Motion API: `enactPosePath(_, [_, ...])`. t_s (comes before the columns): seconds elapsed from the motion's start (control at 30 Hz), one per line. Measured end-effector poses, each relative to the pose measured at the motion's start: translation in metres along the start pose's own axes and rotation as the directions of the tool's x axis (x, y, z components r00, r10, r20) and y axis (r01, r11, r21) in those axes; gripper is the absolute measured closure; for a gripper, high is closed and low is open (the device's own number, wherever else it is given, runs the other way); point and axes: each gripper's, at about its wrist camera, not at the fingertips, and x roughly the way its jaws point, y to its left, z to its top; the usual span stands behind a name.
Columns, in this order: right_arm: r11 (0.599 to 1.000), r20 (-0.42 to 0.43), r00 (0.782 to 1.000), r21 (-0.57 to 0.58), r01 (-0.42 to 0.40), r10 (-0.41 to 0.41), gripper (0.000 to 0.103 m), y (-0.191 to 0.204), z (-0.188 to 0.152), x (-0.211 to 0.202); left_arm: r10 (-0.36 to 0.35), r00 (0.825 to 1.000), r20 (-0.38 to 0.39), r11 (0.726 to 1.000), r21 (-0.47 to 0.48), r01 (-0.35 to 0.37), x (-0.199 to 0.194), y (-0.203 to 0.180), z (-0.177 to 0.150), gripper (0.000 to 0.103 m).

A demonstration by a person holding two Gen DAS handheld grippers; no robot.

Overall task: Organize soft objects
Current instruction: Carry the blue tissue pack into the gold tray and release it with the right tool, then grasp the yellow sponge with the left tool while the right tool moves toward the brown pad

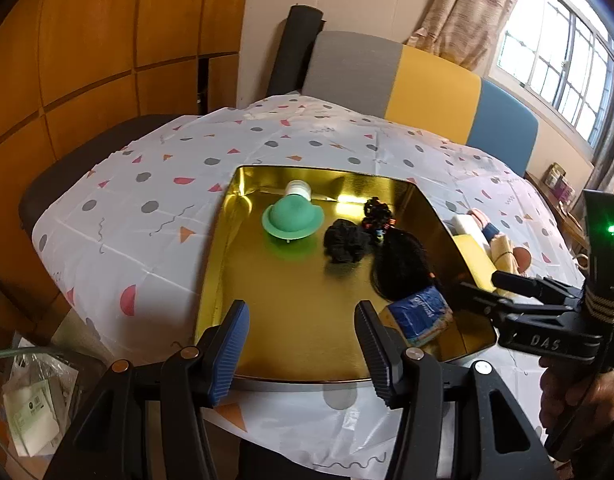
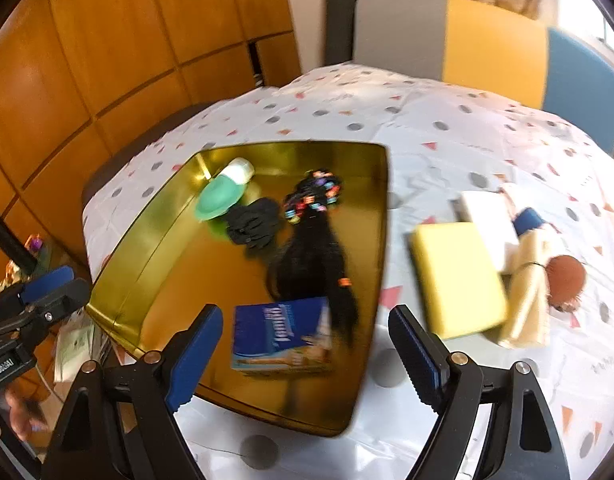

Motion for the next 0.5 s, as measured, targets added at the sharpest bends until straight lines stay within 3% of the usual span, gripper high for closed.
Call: enactPosePath(0.5, [0.982,0.053,0.992,0.157,0.106,-0.116,0.018,-0.078,-0.030,-0.043,-0.034,0.999,-0.023,0.994,0.105,0.037,0.002,-0.040,-0.002,0.048])
